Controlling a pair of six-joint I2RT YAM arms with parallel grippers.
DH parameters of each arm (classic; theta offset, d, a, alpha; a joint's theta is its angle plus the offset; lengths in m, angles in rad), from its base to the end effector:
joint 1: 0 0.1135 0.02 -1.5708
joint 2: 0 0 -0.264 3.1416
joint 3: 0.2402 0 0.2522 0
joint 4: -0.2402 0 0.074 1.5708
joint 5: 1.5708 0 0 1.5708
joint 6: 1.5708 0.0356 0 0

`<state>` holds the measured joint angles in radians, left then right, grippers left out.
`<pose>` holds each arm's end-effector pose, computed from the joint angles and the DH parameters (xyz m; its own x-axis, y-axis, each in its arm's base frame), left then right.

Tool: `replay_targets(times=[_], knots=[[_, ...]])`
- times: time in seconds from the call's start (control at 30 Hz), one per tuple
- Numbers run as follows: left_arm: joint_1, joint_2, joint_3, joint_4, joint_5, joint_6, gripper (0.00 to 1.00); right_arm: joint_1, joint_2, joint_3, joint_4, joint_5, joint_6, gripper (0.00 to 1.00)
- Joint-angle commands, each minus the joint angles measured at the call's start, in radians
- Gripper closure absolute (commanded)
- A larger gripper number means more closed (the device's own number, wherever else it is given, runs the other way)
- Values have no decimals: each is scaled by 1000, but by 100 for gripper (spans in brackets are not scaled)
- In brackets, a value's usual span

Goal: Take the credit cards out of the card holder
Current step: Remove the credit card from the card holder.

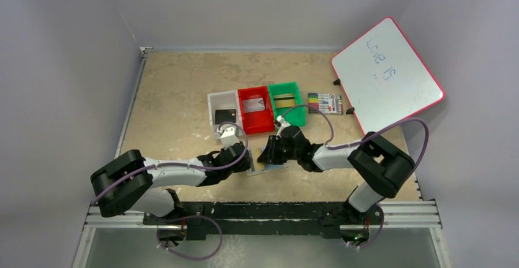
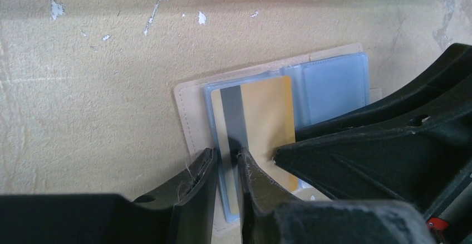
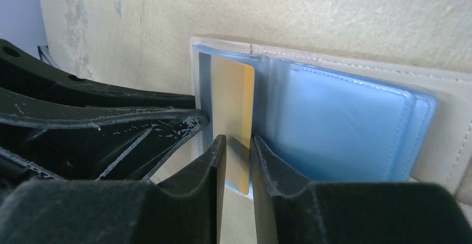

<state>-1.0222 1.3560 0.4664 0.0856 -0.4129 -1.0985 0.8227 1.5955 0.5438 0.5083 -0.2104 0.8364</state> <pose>0.1366 -0.1961 0.1422 -0.7375 -0.3574 -0.5730 -0.0449 0.8726 -0.4864 0.1941 0.2200 0.1382 -0.8580 0.1425 -0.4935 -0.3008 0.6393 0.7077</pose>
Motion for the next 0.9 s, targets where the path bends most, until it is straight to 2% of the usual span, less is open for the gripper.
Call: replay_targets(times=[0.0, 0.17, 0.23, 0.43, 0.87], knots=[[-3, 18, -23, 46, 37, -1, 83, 2, -16, -38, 41, -33, 68, 78], [-4, 22, -24, 42, 34, 3, 87, 3, -37, -27, 50, -40, 83, 94], [-4, 25, -25, 38, 31, 2, 90, 1, -44, -27, 46, -35, 93, 98], [-4, 25, -25, 6, 5, 0, 100, -5, -79, -52, 23, 23, 107, 100], [-5, 47, -1, -50, -20, 25, 100, -80, -92, -101, 93, -76, 73, 100]])
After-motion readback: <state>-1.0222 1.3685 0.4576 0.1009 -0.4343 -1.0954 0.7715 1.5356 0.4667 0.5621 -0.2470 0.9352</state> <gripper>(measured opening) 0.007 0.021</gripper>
